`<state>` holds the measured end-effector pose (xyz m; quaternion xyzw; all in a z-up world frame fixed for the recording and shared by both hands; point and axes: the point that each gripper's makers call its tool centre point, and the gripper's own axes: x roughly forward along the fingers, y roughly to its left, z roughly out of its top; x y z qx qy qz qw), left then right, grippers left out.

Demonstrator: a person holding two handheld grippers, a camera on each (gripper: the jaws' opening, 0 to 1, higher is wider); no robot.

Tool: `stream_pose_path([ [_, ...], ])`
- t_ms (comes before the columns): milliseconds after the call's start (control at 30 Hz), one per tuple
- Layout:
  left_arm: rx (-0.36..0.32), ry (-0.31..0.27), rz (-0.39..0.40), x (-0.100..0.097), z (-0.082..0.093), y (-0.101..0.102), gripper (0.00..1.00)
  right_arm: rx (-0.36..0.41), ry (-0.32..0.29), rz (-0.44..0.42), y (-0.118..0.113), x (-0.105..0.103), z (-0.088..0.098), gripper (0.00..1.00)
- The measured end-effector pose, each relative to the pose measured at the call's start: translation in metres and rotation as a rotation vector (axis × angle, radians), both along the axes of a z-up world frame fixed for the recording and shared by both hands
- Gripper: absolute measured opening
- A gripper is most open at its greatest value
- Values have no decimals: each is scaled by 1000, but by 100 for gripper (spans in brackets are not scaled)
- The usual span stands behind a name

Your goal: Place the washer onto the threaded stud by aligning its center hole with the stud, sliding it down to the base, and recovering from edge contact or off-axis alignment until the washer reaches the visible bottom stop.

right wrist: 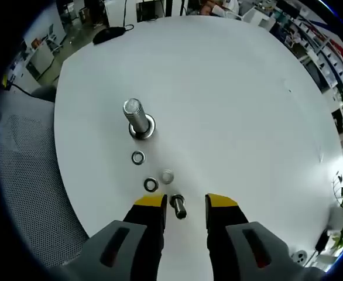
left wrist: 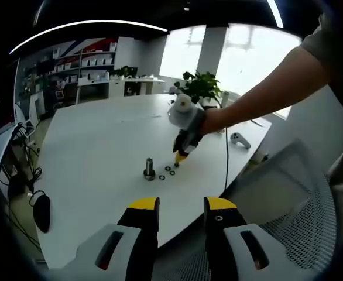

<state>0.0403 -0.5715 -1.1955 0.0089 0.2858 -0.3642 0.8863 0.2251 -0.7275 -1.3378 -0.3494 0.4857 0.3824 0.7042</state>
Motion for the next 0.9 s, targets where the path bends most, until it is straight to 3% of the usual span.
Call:
stream_pose_path([
  [300,-3,-3,3,0,1,0,28,-28,40,38,22,1,-16,27],
  [600,-6,-4,7,1,1,1,28,-83,74,56,23,2,-29,26],
  [900,-6,-5,7,1,1,1,28,-91,91,80,22,2,-34,17],
])
